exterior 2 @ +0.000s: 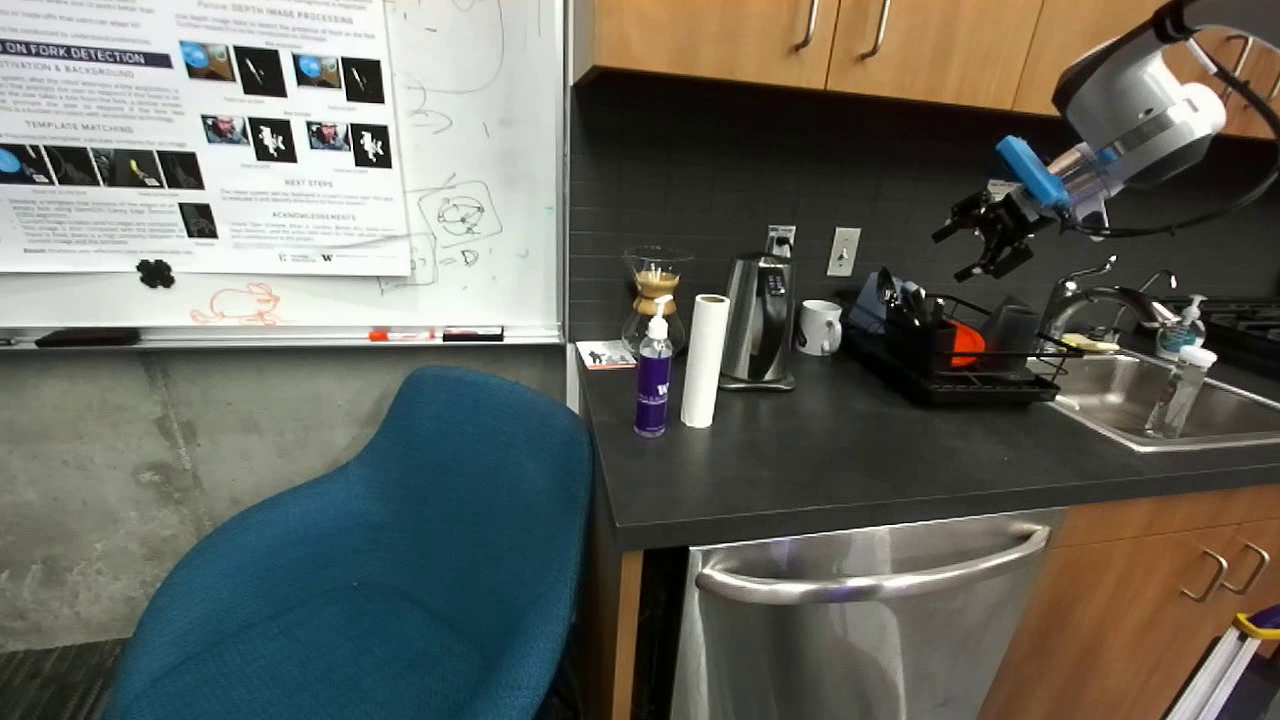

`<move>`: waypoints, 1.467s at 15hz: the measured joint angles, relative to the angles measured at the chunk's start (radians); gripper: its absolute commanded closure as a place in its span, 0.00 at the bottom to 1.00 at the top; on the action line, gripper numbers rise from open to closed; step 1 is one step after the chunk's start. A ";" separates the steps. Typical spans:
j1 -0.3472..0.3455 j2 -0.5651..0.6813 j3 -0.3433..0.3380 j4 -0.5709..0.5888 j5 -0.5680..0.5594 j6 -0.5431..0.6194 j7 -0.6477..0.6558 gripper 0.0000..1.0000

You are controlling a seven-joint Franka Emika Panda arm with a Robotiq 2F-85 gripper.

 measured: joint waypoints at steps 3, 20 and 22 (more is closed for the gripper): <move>0.000 -0.037 0.005 0.001 -0.092 -0.008 -0.004 0.00; 0.001 -0.267 0.046 -0.061 -0.710 -0.169 -0.312 0.00; 0.002 -0.300 0.054 -0.087 -0.759 -0.169 -0.383 0.00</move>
